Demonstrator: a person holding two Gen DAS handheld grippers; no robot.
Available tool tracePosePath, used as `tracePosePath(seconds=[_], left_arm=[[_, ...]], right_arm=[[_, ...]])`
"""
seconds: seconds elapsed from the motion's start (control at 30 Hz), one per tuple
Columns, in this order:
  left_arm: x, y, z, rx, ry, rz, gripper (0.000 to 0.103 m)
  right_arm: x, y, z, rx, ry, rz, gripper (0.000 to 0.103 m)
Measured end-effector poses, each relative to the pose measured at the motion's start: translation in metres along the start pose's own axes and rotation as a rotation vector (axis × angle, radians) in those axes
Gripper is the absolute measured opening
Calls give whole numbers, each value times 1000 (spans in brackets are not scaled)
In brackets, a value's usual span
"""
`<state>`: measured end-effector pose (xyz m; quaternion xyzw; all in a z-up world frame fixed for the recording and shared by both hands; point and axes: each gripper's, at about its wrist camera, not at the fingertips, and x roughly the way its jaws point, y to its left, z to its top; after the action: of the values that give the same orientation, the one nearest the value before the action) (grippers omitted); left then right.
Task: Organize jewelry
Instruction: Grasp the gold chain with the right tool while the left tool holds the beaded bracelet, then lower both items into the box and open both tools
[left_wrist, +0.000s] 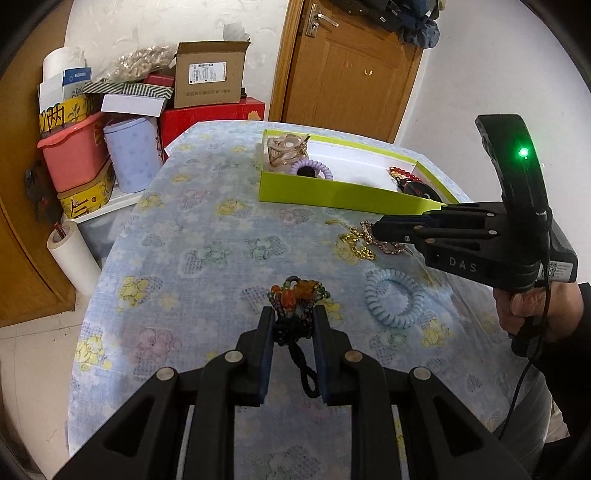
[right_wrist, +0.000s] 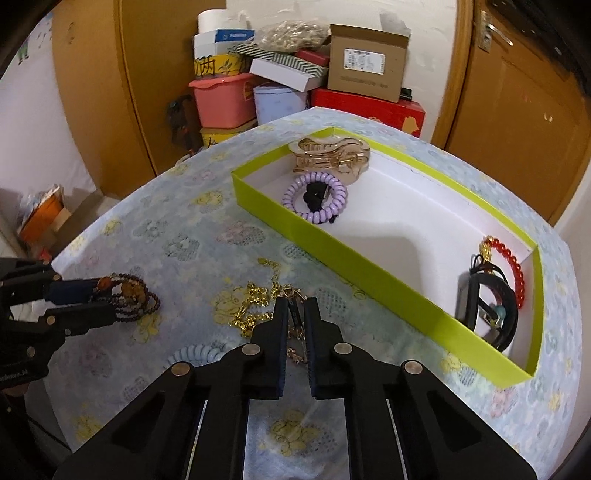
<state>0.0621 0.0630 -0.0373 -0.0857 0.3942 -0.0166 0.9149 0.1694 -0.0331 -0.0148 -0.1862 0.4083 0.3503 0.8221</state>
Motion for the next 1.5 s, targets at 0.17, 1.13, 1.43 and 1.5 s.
tracePosePath(seconds=[0.17,1.13,1.43,1.5], left_arm=[[2,1,2,-8,3,-4,21],[-24,-28,35,42,-75,-32,21],[-10,-50,70,102,-96,-50,21],[-4,-53,79,110,-97,-52,21]], right_arm=[[-2,8,-2,-50,10,-23,5],[-81,-25,-22,172,-122,-27,4],[-92,-50,-13,192,-158,-53,4],[-92,-58,-10,199,-163,-57,4]])
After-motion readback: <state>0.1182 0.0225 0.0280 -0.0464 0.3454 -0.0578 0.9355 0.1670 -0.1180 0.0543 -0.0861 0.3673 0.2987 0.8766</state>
